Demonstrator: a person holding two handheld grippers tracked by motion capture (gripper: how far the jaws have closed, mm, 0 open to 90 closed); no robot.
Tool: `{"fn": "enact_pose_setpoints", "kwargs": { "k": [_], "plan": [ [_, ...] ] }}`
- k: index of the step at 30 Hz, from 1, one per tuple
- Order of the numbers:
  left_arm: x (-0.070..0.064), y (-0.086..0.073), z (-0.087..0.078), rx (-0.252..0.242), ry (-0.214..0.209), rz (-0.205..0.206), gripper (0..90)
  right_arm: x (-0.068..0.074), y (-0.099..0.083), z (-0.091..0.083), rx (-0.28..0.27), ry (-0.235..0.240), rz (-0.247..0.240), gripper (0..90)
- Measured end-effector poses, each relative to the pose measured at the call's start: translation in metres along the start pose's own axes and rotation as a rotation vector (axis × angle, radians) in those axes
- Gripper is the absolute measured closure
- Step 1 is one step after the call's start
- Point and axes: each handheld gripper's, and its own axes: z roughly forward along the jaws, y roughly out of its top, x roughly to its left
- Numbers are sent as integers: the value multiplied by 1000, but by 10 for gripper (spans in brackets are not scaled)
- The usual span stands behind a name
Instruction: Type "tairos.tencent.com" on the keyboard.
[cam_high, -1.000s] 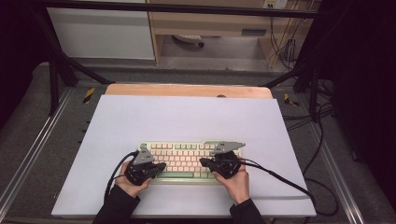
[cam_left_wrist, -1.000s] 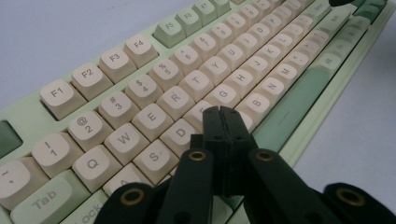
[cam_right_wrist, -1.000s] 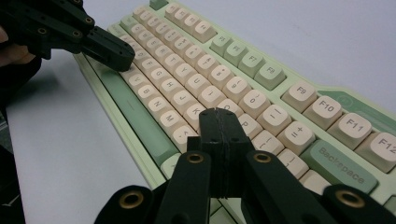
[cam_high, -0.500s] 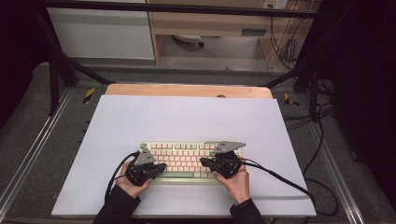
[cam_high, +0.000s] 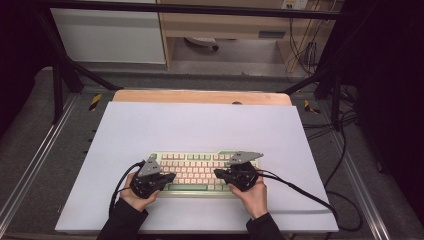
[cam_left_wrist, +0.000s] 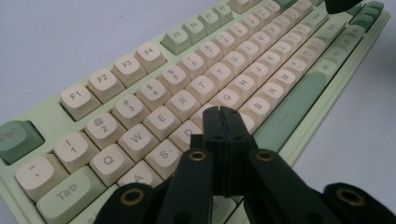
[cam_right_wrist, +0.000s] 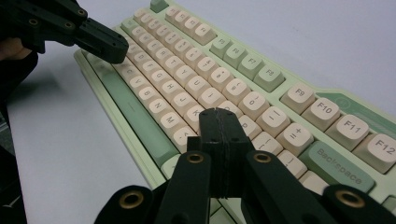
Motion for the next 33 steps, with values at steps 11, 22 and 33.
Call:
{"fn": "enact_pose_setpoints", "kwargs": {
  "k": [11, 22, 33],
  "plan": [
    [5, 4, -6, -19, 18, -16, 900, 0, 0, 0, 0, 1, 1, 900],
    [9, 12, 0, -5, 41, -20, 900, 0, 0, 1, 4, 3, 0, 900],
    [18, 16, 13, 14, 74, -40, 900, 0, 0, 1, 2, 4, -3, 900]
  ]
}}
